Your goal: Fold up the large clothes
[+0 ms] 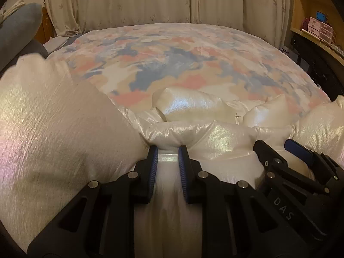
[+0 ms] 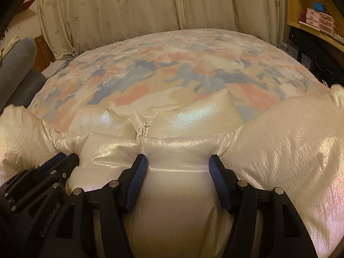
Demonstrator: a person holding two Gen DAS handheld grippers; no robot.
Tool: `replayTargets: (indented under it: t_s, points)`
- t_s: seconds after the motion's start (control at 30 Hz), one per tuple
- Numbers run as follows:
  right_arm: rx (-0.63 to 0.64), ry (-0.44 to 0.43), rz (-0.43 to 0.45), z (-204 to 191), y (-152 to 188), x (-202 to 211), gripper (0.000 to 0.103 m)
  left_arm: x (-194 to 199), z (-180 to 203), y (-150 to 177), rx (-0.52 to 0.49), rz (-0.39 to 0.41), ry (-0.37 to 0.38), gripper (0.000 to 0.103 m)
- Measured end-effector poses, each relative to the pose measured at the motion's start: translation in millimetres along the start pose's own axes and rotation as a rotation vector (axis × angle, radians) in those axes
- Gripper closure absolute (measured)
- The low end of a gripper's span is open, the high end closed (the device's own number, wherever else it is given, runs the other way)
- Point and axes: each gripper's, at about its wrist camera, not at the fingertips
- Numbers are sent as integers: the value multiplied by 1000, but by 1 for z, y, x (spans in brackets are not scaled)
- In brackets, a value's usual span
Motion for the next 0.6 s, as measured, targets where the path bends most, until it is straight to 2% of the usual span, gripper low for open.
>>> replayTargets:
  t_s: [0.37,0.6]
  points:
    - [32,31,12,-8,5,-16,38,-14,-6,8,28,19,22,85]
    - [42,18,-28,-8,0,-21,38,-19,-6,5,5,-10,29,85]
Point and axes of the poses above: each gripper's, at about its wrist camera, not at the fingertips, and x roughly against the way its jaws point, z to its right, y to its underside, and after that the axes turned 10 degrees about -x, right-handed
